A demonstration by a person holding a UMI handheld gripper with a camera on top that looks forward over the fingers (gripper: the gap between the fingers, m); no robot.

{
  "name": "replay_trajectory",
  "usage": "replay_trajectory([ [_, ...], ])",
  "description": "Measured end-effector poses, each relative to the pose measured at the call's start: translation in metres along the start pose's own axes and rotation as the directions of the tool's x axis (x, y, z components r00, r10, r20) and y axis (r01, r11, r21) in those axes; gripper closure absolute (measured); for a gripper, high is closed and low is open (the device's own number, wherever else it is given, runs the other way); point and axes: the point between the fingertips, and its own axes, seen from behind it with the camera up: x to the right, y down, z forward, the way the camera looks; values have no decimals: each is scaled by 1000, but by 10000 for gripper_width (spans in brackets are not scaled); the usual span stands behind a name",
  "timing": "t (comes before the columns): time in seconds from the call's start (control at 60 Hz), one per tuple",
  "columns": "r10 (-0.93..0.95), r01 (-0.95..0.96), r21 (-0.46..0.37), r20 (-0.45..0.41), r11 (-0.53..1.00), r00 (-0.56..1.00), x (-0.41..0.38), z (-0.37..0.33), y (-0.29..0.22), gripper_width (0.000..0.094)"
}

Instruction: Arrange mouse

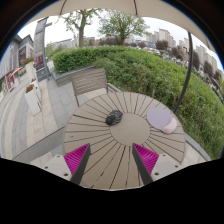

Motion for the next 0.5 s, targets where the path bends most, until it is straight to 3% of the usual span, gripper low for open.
replay_trajectory([
  [0.183,6,-6,-12,-25,1000,1000,-13,54,-13,79],
  [0.5,76,-74,34,-79,997,994,-21,165,-36,78],
])
